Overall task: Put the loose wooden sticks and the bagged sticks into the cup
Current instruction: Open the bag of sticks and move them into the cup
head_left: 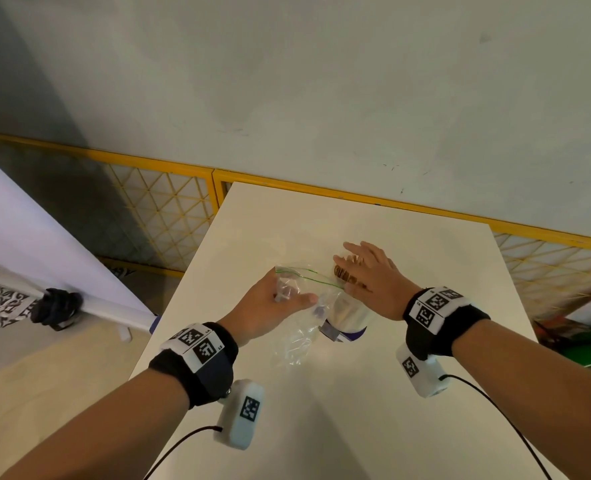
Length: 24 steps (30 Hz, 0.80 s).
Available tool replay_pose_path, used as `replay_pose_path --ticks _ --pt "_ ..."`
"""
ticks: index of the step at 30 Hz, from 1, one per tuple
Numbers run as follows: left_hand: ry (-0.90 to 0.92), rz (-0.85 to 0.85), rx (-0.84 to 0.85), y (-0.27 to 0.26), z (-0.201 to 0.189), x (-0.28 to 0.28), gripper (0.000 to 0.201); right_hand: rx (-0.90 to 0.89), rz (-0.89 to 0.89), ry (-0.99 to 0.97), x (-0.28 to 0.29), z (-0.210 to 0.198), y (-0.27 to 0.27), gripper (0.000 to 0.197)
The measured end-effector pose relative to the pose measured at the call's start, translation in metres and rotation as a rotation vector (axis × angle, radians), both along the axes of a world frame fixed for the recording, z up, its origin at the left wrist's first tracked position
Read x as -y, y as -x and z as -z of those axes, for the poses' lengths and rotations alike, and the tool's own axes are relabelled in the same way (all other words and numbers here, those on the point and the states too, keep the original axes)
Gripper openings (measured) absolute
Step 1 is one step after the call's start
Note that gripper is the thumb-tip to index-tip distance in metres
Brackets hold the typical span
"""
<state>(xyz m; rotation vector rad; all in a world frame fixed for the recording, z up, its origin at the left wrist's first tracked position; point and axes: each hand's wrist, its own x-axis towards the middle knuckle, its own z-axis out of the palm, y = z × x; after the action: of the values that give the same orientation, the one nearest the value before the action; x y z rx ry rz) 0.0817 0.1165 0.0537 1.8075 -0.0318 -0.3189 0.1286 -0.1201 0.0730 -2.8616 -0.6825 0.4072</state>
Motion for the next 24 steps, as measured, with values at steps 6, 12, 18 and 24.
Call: replay_pose_path --ticks 6,12,18,24 --pt "0.089 -0.124 0.028 0.001 0.001 -0.002 0.054 0.231 0.032 -0.289 -0.010 -0.031 0.011 0.064" --pt "0.310 -0.419 0.055 0.001 -0.021 0.001 0.021 -0.060 0.318 -0.477 -0.052 -0.030 0.050 0.058" --pt "0.264 -0.459 0.117 0.004 -0.028 -0.016 0.034 -0.555 0.309 -0.879 -0.087 -0.003 0.059 0.021" --pt "-0.227 -0.484 0.357 0.000 -0.026 -0.058 0.043 -0.292 0.316 -0.885 -0.101 0.006 0.059 0.021"
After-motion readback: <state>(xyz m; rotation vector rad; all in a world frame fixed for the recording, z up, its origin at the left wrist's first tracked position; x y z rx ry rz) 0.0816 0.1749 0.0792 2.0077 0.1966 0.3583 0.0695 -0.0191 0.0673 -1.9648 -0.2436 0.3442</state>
